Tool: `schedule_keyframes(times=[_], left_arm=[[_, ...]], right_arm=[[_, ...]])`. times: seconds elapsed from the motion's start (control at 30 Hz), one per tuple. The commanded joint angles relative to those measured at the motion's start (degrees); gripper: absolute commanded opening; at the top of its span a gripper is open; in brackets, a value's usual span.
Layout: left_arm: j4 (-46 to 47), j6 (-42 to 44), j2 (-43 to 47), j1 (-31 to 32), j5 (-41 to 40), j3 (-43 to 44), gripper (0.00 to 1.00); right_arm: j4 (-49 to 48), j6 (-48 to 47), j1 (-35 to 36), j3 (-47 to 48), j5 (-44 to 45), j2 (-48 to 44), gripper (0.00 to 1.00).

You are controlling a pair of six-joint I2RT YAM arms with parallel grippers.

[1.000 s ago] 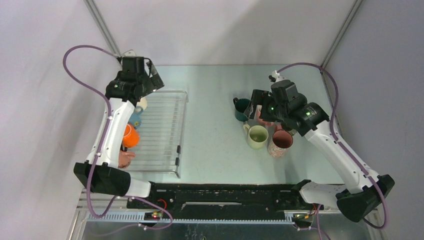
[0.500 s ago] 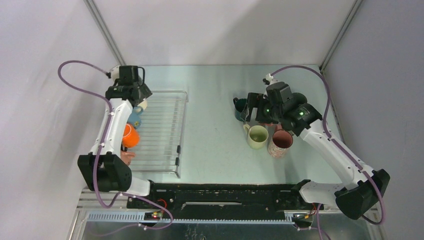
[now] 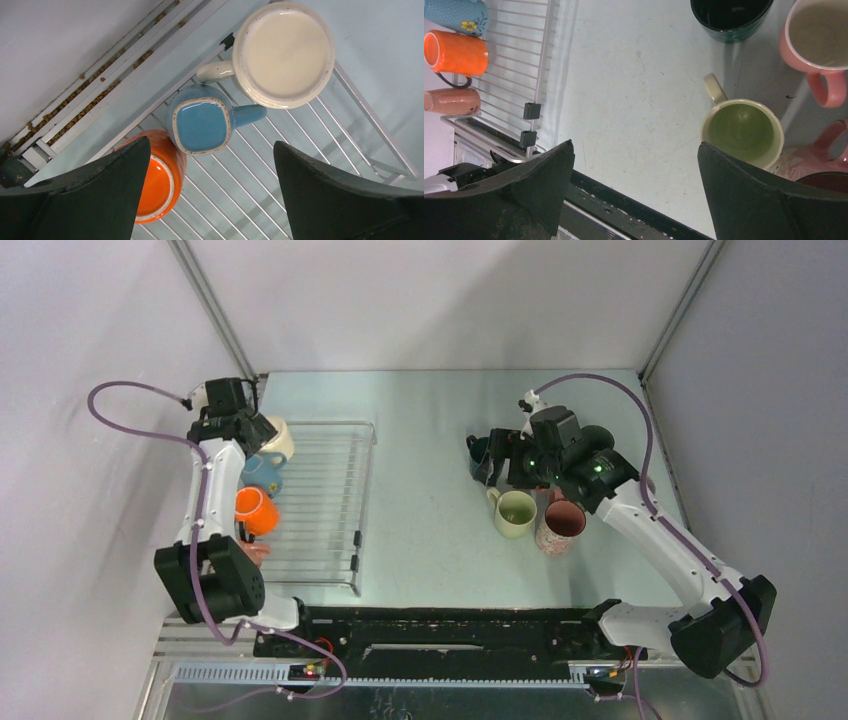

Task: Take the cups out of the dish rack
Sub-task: Unload the cup from the dish rack.

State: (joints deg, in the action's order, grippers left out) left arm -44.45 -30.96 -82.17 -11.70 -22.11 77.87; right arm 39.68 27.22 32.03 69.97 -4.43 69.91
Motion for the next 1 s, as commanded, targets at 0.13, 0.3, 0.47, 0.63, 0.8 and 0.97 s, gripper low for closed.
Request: schedule_keyframes(times=[0.13,0.3,0.47,0.63,0.8,0.97], left_arm=[[0.8,7.0,-6.2,-1.0,4.0,0.0,1.0],[1.2,7.6,-8.3,-1.5,3.3,-1.9,1.0],[1.8,7.9,-9.2,-1.7,2.9,-2.6,1.0],[1.4,8.7,-10.6,-1.8,3.2,-2.0,1.0],[1.1,9.3,-10.7,-1.8,2.3,-2.4,0.99],[1.3,10.6,-11.2,-1.8,1.7,-3.0,0.93]], right_arm=[[-2.8,-1.6,0.5,-1.1,-2.0,0.9,1.0],[-3.0,-1.8,0.4,-2.0,-1.7,0.4,1.0],[-3.2,-1.8,0.3,-2.8,-1.6,0.2,1.0],[-3.6,-1.5,0.2,-3.4,-1.8,0.1,1.0],[-3.7,-1.1,0.2,-3.5,-1.9,0.1,1.0],[-4.0,-0.9,0.3,-3.7,-1.9,0.2,1.0]])
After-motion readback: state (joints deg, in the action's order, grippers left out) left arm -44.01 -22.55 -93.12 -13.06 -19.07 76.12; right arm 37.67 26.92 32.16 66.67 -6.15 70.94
